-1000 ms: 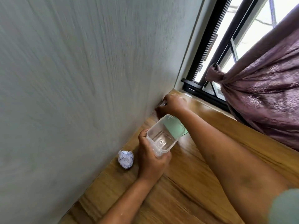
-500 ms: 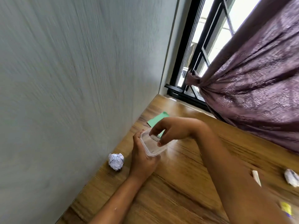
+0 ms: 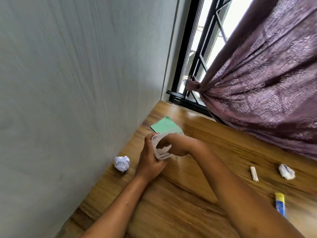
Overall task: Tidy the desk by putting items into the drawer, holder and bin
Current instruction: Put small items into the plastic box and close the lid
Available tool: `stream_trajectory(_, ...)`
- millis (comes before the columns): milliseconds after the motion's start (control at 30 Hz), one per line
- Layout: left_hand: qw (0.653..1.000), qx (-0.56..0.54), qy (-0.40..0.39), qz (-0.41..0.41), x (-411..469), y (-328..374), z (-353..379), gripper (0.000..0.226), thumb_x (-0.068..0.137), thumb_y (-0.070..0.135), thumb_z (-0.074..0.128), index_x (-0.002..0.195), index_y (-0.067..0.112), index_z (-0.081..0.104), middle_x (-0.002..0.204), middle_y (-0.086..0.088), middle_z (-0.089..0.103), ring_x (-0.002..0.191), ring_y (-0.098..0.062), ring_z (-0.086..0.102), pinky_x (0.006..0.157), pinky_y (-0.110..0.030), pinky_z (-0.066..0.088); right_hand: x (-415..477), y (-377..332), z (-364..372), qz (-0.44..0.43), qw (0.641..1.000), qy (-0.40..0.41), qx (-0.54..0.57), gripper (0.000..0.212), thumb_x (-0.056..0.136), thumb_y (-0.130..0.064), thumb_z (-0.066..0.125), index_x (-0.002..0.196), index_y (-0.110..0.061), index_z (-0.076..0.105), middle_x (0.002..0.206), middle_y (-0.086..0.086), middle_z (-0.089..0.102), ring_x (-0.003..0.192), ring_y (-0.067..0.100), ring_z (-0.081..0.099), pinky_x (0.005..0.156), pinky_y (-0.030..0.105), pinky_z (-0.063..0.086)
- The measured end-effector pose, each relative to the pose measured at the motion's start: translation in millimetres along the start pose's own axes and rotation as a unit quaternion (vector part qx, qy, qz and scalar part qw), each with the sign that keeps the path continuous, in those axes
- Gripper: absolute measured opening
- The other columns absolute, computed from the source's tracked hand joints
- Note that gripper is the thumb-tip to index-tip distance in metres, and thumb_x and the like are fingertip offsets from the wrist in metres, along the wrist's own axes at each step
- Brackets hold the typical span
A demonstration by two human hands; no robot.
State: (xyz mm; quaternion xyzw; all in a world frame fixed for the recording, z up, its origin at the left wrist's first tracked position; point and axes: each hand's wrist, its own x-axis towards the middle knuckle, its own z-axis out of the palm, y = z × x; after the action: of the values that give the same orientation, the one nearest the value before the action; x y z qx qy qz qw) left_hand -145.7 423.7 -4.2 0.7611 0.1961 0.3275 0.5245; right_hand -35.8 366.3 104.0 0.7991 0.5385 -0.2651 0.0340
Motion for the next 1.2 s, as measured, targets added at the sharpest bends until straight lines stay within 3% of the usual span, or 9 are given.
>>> stream_trajectory(133,1.0,0.012,-0.014,-0.012,-3,3,1,0.086,0.066,0.013,0.082,0.124,0.042,0.027,0.114,0.017,0.05,0.097,0.001,0.06,0.069,-0.007,0.05,-40,18,1,-0.015,0.977,0.114,0.179,0.048,0.088,0.01,0.047,0.126,-0.015,0.06,0.123,0.001,0.063,0.105,0.01,0.061,0.09,0.021,0.05)
stream_trajectory(300,0.999,-0.032,-0.039,0.0,-17,20,26,0.08,0.066,0.008,0.083,0.123,0.034,0.033,0.118,0.02,0.052,0.105,0.006,0.056,0.071,-0.009,0.051,-115,63,21,0.005,0.866,0.259,0.427,0.036,0.09,0.005,0.052,0.112,-0.021,0.065,0.104,-0.004,0.069,0.097,0.012,0.066,0.085,0.027,0.054)
stream_trajectory(400,0.995,-0.076,-0.068,-0.008,-32,33,59,0.082,0.067,0.0,0.081,0.123,0.034,0.032,0.117,0.018,0.051,0.106,0.007,0.055,0.072,-0.008,0.05,-151,106,47,0.136,0.8,0.397,0.429,0.026,0.091,-0.005,0.056,0.099,-0.027,0.068,0.095,-0.004,0.072,0.092,0.013,0.067,0.082,0.024,0.053)
stream_trajectory(533,0.984,-0.094,-0.154,-0.014,-49,46,101,0.079,0.067,-0.005,0.079,0.121,0.031,0.033,0.11,0.015,0.054,0.099,0.013,0.057,0.067,-0.006,0.048,-168,166,87,0.374,0.842,0.34,0.189,0.028,0.091,-0.013,0.054,0.118,-0.013,0.061,0.113,0.011,0.067,0.102,0.025,0.062,0.087,0.031,0.049)
stream_trajectory(700,0.964,-0.102,-0.241,-0.043,-62,58,126,0.083,0.071,0.0,0.078,0.13,0.032,0.028,0.115,0.013,0.054,0.104,0.009,0.055,0.073,-0.008,0.049,-155,186,112,0.424,0.857,0.262,0.127,0.036,0.096,-0.015,0.047,0.132,-0.014,0.049,0.127,0.014,0.055,0.112,0.033,0.056,0.092,0.042,0.049)
stream_trajectory(833,0.965,-0.103,-0.236,-0.056,-66,58,121,0.076,0.072,0.002,0.078,0.125,0.033,0.035,0.118,0.012,0.055,0.105,0.007,0.055,0.076,-0.007,0.048,-164,186,96,0.389,0.826,0.333,0.236,0.03,0.094,-0.014,0.052,0.123,-0.011,0.061,0.115,0.011,0.066,0.106,0.027,0.062,0.09,0.036,0.049)
stream_trajectory(933,0.961,-0.114,-0.24,-0.079,-66,58,111,0.071,0.071,0.009,0.08,0.122,0.037,0.04,0.115,0.021,0.057,0.105,0.008,0.056,0.075,-0.011,0.05,-186,158,70,0.23,0.817,0.413,0.33,0.024,0.089,-0.014,0.062,0.113,-0.019,0.066,0.097,-0.005,0.07,0.09,0.012,0.066,0.083,0.027,0.053)
stream_trajectory(1067,0.958,-0.108,-0.256,-0.069,-69,57,103,0.069,0.072,0.006,0.08,0.125,0.029,0.043,0.118,0.01,0.061,0.105,-0.002,0.061,0.079,-0.017,0.052,-195,109,53,0.103,0.961,0.215,0.139,0.026,0.088,-0.022,0.063,0.113,-0.031,0.066,0.101,-0.015,0.067,0.09,0.004,0.063,0.074,0.022,0.051)
stream_trajectory(1200,0.965,-0.08,-0.246,-0.039,-72,61,103,0.068,0.073,0.008,0.08,0.126,0.03,0.043,0.121,0.002,0.061,0.107,-0.005,0.062,0.083,-0.019,0.051,-158,75,53,0.157,0.982,0.084,-0.065,0.025,0.089,-0.01,0.056,0.111,-0.016,0.064,0.102,0.003,0.067,0.092,0.021,0.065,0.068,0.028,0.045)
